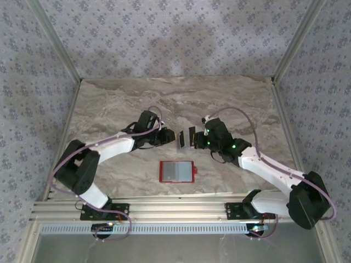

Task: Put the credit cards into the card holder

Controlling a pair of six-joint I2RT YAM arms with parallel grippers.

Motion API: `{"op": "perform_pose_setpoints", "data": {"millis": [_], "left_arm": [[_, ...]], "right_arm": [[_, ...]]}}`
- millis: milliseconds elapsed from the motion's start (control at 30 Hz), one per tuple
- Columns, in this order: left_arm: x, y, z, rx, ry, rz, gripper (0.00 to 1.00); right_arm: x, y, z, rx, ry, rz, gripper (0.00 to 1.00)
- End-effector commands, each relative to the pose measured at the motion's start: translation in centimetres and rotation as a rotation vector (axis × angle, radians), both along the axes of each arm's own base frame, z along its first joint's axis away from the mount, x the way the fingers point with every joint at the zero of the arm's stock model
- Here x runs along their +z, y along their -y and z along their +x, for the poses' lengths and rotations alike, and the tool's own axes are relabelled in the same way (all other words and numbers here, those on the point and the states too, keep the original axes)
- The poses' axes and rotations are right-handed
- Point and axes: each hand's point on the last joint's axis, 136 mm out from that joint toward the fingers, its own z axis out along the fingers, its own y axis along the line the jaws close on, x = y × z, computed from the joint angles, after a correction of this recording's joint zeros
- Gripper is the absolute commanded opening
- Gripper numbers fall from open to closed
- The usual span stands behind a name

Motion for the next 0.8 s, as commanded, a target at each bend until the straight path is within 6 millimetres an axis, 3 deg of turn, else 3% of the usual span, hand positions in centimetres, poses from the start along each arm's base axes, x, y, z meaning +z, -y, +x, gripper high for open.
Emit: {"op": "perform_pose_setpoints", "data": {"millis": [0,333,567,767], "left_arm": [[-0.5,-2.2,-2.2,0.007,0.027,0.098,0.31],[-1.3,-5.4,-6.0,0.029,0.098,0.204,0.43],[-2.4,-7.0,-7.2,0.037,0.126,0.250,0.48],[-3.3,-7.1,-7.6,0.020,0.142,0.269,0.48]], "right_arm": [[-0.5,0.3,-1.3,-0.006,0.001,-0.007,0.00],[-1.8,-2.9,-5.5,0.165,-0.053,0.023,0.00],[-2.7,-3.2,-7.5,0.222,-0.098,-0.003,0.00],[-3.1,-3.9,-8.4,0.244,-0.161,0.002,0.00]]}}
